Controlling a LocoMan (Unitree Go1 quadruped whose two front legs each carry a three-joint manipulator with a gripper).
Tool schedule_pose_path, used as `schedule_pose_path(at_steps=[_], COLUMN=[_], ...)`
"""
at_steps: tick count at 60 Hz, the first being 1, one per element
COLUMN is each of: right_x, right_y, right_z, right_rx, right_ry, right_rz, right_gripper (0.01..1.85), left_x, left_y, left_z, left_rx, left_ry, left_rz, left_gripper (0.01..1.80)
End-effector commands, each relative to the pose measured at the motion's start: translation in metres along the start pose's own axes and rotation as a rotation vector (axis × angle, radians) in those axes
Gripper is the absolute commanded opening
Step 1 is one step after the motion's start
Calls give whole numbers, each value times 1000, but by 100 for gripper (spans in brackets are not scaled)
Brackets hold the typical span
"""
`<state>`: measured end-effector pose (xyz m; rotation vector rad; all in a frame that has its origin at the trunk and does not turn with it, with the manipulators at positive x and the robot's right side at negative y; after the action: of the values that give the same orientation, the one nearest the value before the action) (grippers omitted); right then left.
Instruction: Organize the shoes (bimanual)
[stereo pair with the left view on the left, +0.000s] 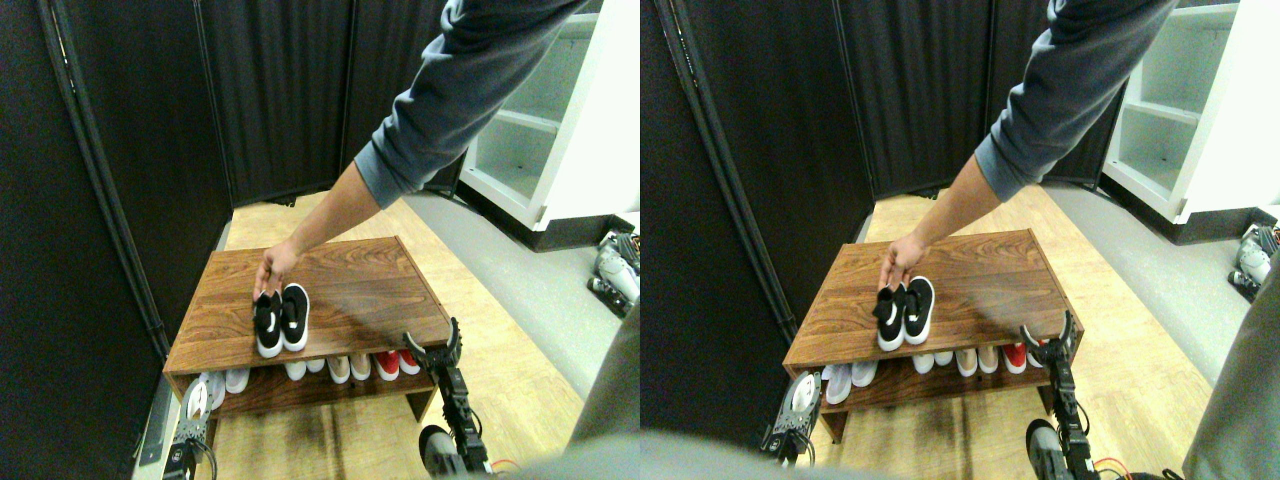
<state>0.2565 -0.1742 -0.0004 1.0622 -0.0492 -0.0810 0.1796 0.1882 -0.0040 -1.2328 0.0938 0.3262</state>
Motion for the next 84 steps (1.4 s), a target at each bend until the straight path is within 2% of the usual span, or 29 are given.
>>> schedule_pose_path(at_steps=[1, 9, 15, 30, 41, 55, 73, 79, 84], right_x=[-1, -4, -6, -9, -13, -18, -20, -20, -20], right_y=[10, 10, 10, 10, 10, 9, 6, 6, 6], right_z=[2, 2, 2, 2, 5, 9, 11, 12, 13], right_rx=[15, -5, -6, -5, 91, 84, 119, 158, 213], right_ry=[-9, -12, -13, -17, 4, -6, 2, 39, 111], right_rz=[54, 49, 53, 51, 2, 0, -2, -3, -34], right_gripper=[71, 72, 72, 74, 75, 78, 80, 85, 104], left_x=[5, 9, 12, 10, 23, 39, 42, 43, 44], left_y=[-2, 2, 5, 6, 7, 8, 16, 17, 17], left_z=[2, 3, 3, -4, -6, -14, -14, -14, -15], left_rx=[-17, -44, -48, -52, -54, -50, -46, -48, -60], left_ry=[1, -13, -2, -40, -40, -32, -29, -40, -52], left_rz=[-29, -20, -17, 17, 3, -1, 5, 0, -2], left_gripper=[1, 1, 1, 1, 1, 1, 1, 1, 1])
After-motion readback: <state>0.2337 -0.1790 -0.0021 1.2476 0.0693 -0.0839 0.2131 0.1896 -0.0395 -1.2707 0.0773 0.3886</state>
